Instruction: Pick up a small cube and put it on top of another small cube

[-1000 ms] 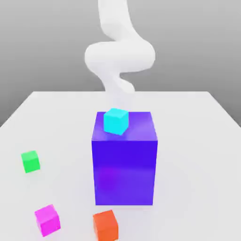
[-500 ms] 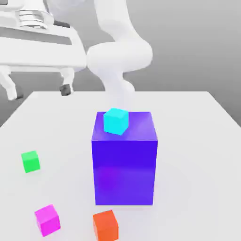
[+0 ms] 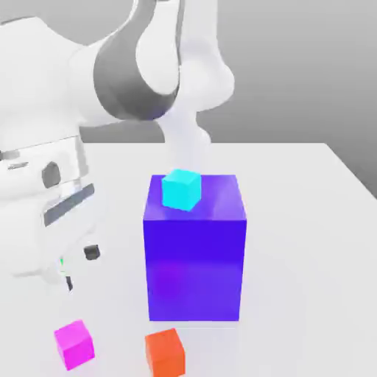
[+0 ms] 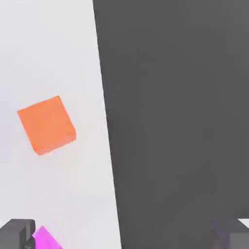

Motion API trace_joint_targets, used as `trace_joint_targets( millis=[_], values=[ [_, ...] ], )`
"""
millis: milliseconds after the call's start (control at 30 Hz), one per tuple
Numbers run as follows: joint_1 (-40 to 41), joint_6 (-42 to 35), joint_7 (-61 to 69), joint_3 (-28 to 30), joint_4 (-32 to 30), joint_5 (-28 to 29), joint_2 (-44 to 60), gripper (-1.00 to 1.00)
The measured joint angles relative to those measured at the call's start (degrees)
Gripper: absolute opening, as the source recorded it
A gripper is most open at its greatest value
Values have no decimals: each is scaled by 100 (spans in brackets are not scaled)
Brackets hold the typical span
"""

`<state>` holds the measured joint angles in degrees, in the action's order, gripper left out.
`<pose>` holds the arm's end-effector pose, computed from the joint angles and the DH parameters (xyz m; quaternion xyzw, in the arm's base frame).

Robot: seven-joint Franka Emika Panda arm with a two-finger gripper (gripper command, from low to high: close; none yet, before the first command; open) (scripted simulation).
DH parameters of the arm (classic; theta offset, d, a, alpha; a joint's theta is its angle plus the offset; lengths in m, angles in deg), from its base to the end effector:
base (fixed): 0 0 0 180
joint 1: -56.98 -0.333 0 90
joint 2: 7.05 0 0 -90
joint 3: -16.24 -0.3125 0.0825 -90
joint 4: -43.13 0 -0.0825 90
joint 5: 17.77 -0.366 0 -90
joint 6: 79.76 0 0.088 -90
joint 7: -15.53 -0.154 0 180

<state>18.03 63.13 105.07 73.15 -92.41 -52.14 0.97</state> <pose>0.4814 -0.1487 0.2635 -0.9153 -0.3801 -0.1257 0.0453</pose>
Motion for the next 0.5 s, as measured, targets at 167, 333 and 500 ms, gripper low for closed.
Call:
trace_joint_targets(
  millis=[167, 333, 500],
  values=[
    [432, 106, 1395, -432, -37, -338, 678, 0],
    [796, 338, 2584, -794, -108, -363, 1165, 0],
    [1082, 645, 3646, -1042, -202, -195, 1531, 0]
  ],
)
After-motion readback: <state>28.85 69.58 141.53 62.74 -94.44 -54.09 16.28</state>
